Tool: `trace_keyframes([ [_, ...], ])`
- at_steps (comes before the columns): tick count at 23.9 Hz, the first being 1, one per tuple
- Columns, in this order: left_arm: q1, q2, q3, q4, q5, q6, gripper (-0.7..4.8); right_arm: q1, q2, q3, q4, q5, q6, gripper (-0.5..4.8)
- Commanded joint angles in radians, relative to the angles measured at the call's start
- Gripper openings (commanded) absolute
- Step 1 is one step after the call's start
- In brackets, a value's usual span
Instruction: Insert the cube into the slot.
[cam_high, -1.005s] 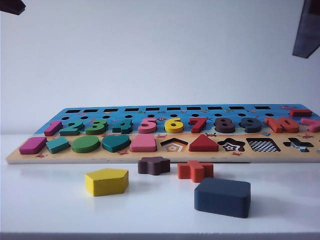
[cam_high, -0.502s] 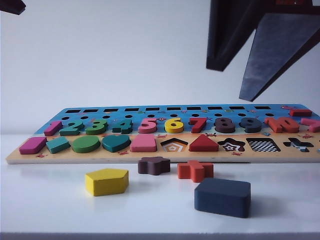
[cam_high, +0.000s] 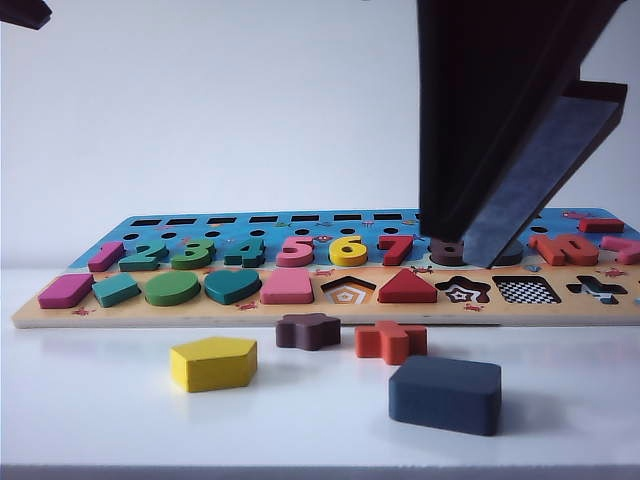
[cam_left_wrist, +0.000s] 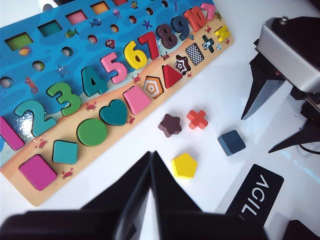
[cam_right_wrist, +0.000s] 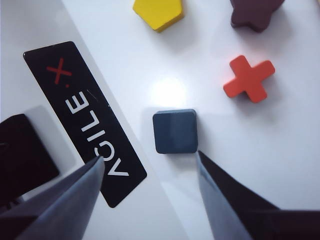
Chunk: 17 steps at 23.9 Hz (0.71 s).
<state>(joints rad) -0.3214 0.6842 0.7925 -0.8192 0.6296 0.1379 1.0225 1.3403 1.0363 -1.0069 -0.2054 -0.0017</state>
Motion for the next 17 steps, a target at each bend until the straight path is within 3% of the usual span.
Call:
trace_keyframes([
  [1, 0.0, -0.002, 0.005, 0.018, 0.006, 0.001, 0.09, 0.002, 0.007, 0.003, 0.023, 0.003, -0.031, 3.68],
  [17, 0.0, -0.002, 0.005, 0.018, 0.006, 0.001, 0.1, 0.002, 0.139, 0.003, 0.042, 0.053, 0.004, 3.84],
])
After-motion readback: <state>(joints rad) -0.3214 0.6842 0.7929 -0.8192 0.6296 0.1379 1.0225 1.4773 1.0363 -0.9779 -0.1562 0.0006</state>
